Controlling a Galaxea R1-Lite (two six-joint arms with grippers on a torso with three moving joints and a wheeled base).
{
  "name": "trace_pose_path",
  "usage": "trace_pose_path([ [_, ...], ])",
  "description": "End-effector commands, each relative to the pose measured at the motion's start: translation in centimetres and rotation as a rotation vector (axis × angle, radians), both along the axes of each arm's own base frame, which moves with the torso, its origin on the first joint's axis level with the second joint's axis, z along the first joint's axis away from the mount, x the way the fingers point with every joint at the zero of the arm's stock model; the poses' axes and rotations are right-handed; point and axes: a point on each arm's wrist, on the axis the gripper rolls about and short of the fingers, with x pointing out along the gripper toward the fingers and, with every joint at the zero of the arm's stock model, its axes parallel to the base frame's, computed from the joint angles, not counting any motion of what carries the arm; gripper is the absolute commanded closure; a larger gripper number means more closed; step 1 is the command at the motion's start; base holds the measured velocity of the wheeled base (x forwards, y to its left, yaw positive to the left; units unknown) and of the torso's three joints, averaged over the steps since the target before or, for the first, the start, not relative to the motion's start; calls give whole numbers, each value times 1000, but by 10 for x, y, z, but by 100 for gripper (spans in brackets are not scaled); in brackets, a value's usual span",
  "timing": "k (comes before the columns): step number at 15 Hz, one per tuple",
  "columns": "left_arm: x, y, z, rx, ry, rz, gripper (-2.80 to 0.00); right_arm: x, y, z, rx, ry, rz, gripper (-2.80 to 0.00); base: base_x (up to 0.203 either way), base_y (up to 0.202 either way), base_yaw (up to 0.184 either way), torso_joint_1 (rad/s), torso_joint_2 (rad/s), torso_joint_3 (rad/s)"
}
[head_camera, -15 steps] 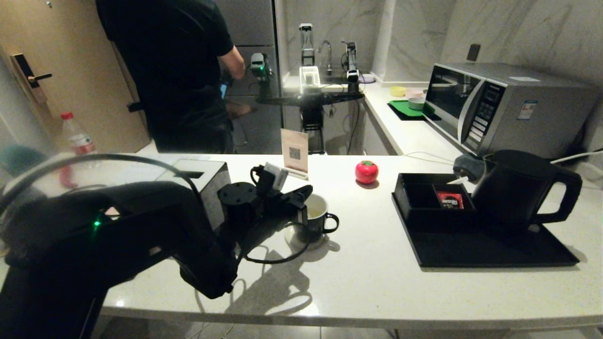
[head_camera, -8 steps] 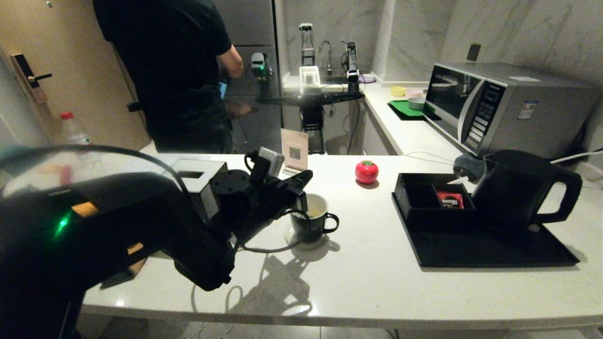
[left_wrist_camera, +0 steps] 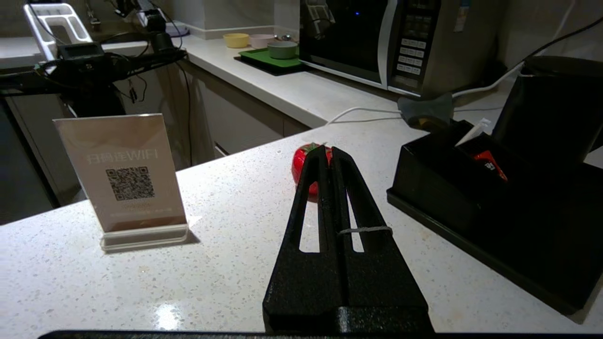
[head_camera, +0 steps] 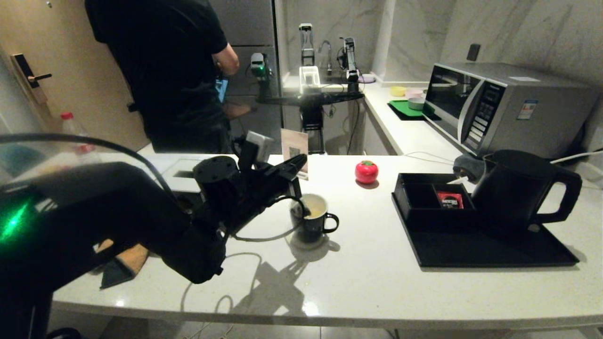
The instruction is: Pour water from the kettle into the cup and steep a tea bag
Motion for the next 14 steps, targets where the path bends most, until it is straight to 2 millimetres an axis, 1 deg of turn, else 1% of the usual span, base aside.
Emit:
trace_pose_path([
  [1, -1, 2, 6, -10, -17, 3, 0, 0, 0, 0, 0, 0, 0, 0, 0, 0, 0, 0, 0, 0],
  [4, 0, 7, 8, -11, -19, 16, 0, 0, 0, 0, 0, 1, 0, 0, 0, 0, 0, 0, 0, 0],
  [11, 5, 18, 9, -10, -17, 46, 0, 0, 0, 0, 0, 1, 0, 0, 0, 0, 0, 0, 0, 0],
  [14, 8, 29, 10, -10, -18, 74, 0, 0, 0, 0, 0, 0, 0, 0, 0, 0, 0, 0, 0, 0],
])
